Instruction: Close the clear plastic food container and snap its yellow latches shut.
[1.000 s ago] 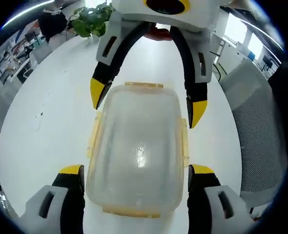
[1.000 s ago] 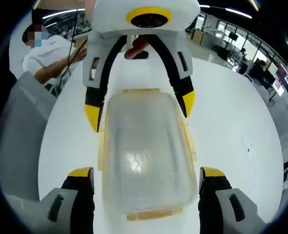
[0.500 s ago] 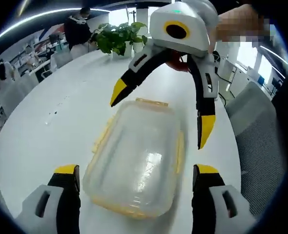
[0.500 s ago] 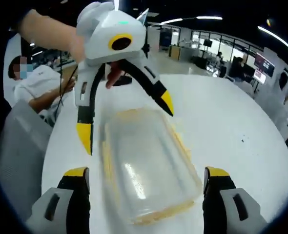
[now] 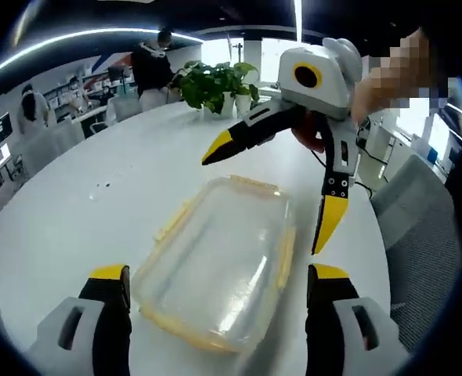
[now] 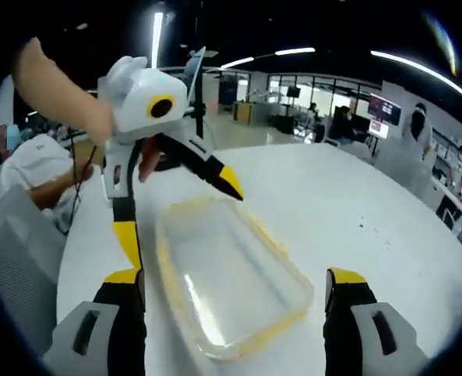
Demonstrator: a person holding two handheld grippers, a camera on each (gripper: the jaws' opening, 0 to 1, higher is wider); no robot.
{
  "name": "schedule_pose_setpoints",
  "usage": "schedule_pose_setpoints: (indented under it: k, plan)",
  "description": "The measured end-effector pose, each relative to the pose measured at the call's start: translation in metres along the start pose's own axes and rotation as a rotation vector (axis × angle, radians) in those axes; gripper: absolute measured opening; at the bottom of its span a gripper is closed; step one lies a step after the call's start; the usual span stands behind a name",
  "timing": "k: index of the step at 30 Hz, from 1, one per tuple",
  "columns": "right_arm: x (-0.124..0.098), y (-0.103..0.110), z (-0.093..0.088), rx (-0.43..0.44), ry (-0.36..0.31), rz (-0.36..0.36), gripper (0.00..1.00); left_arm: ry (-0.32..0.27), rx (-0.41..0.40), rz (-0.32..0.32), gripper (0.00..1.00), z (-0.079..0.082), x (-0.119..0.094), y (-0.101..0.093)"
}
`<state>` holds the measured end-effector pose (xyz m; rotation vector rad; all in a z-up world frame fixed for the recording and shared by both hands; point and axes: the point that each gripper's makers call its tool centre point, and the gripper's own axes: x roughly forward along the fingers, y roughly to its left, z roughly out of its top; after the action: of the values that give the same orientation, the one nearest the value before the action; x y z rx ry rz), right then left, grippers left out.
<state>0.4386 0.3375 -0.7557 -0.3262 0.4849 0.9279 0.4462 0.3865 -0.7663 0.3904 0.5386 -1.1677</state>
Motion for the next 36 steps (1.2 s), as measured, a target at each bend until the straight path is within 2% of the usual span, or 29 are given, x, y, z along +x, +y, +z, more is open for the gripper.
schedule_pose_setpoints:
  k: [4,7,9,16,26,33,36]
  plan:
    - [-0.004,0.001,-0.005,0.024,-0.009,-0.029,0.96,-0.063,-0.016,0.051,0.94,0.006,-0.006,0.003]
    - [-0.008,-0.005,-0.005,0.038,-0.026,-0.08,0.95,-0.069,-0.024,0.081,0.95,0.003,-0.008,0.006]
    - [-0.011,-0.008,-0.002,0.082,-0.051,-0.112,0.95,-0.092,-0.047,0.089,0.95,0.004,-0.009,0.005]
    - [-0.012,0.001,-0.006,0.089,-0.053,-0.125,0.92,-0.083,-0.078,0.092,0.93,-0.004,-0.01,-0.001]
    - [-0.019,0.001,-0.007,0.114,-0.059,-0.14,0.92,-0.121,-0.099,0.116,0.92,0.002,-0.021,-0.003]
    - [-0.029,-0.004,-0.005,0.191,-0.108,-0.171,0.92,-0.174,-0.13,0.14,0.92,0.007,-0.028,-0.002]
    - [-0.035,0.0,0.0,0.217,-0.147,-0.184,0.9,-0.174,-0.147,0.141,0.91,0.003,-0.029,-0.004]
